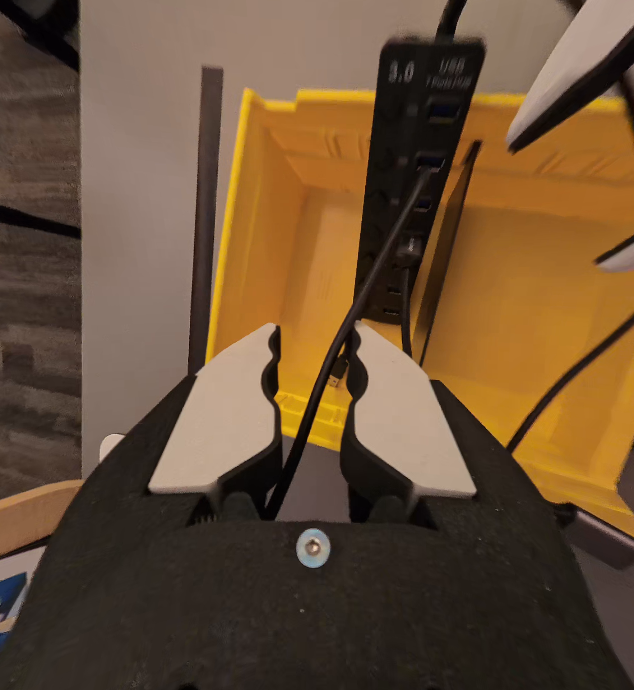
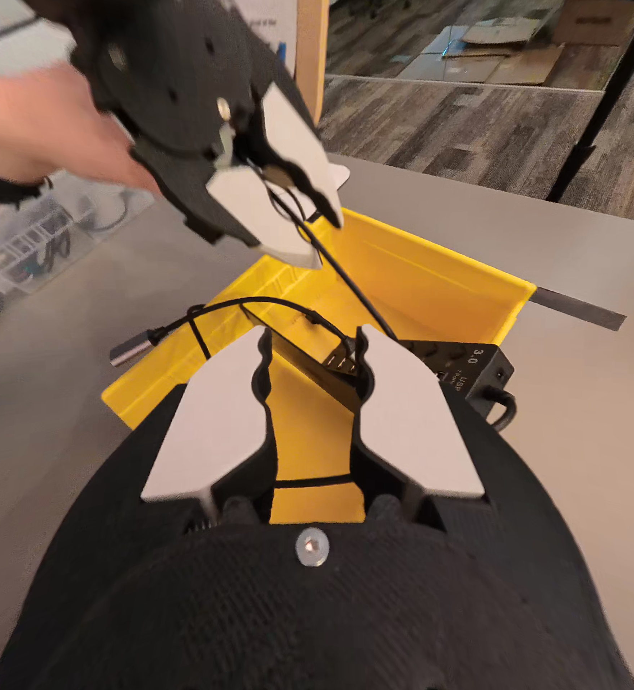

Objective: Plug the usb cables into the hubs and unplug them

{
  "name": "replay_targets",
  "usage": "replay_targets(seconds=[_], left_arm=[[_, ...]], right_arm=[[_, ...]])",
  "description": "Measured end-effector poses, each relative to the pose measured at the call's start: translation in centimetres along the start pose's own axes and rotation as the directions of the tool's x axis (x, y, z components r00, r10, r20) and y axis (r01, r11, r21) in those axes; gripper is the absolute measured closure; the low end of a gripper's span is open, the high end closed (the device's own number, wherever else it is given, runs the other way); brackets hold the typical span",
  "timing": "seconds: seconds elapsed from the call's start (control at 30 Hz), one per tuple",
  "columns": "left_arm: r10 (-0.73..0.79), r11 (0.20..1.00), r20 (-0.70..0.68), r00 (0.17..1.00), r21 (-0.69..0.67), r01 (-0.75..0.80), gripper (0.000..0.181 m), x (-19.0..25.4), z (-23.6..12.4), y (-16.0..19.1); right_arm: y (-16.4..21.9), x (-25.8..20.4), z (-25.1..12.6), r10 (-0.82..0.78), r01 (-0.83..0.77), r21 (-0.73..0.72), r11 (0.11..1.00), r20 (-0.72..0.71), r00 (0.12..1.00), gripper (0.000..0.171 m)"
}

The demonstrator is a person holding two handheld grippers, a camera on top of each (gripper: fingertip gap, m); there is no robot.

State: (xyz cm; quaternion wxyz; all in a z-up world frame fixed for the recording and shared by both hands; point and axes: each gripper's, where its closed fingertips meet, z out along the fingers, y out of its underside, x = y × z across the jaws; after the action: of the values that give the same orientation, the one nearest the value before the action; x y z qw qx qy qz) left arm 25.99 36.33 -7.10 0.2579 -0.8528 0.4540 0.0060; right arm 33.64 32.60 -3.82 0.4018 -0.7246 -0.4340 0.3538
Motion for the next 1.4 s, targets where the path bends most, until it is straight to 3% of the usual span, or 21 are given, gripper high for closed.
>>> replay_targets(seconds=[0.23,0.37,0.47,0.6,0.7,0.8,0.93,1.0,1.2,1.27,1.33,1.4], left_arm=[[-0.018,0.951,-0.059,0.998,0.308,0.036,0.122,2.2,-9.5,-2.5],[-0.096,0.934,0.024,0.995,0.349,0.082,0.125,2.1,-12.4,2.0],[-0.279,0.878,0.03,0.96,0.412,0.242,0.13,0.8,-12.7,5.9],[-0.439,0.707,-0.108,0.892,0.57,0.418,0.134,-0.1,-14.2,8.5],[-0.416,0.6,-0.252,0.874,0.645,0.472,0.139,0.9,-15.9,9.0],[-0.396,0.576,-0.319,0.861,0.643,0.504,0.139,1.7,-16.5,10.5],[-0.404,0.566,-0.334,0.852,0.64,0.52,0.142,1.2,-16.8,12.0],[-0.366,0.546,-0.369,0.855,0.658,0.518,0.144,1.7,-17.6,11.7],[-0.365,0.598,-0.307,0.879,0.647,0.474,0.144,1.8,-17.4,11.8],[-0.365,0.604,-0.303,0.88,0.642,0.472,0.144,1.7,-17.1,11.9],[-0.373,0.601,-0.313,0.873,0.635,0.485,0.144,1.5,-17.0,12.0],[-0.38,0.594,-0.321,0.867,0.634,0.495,0.144,1.3,-17.0,12.2]], right_arm=[[0.9,-2.5,0.6,-0.113,0.118,-0.049,0.992,0.102,0.988,0.125],[0.3,-5.9,0.4,-0.305,0.311,-0.002,0.95,0.191,0.933,0.123],[-0.6,-9.0,0.2,-0.484,0.487,0.033,0.873,0.196,0.853,0.123],[-0.3,-11.5,0.8,-0.706,0.719,-0.097,0.688,0.142,0.694,0.12],[0.6,-11.6,1.4,-0.856,0.848,-0.204,0.49,0.075,0.512,0.106],[0.6,-11.2,2.4,-0.966,0.937,-0.232,0.259,-0.063,0.252,0.099],[3.9,-11.4,5.3,-0.991,0.963,-0.235,0.132,-0.017,0.131,0.099],[3.8,-10.4,6.5,-0.996,0.954,-0.292,0.068,-0.073,0.049,0.102],[4.9,-8.6,8.6,-0.996,0.915,-0.404,-0.019,-0.07,-0.051,0.13],[4.1,-8.7,8.9,-0.993,0.915,-0.404,-0.003,-0.108,-0.051,0.156],[2.8,-9.0,8.8,-0.991,0.919,-0.389,0.065,-0.133,0.014,0.165],[0.7,-9.1,8.0,-0.969,0.911,-0.339,0.236,-0.15,0.196,0.166]])
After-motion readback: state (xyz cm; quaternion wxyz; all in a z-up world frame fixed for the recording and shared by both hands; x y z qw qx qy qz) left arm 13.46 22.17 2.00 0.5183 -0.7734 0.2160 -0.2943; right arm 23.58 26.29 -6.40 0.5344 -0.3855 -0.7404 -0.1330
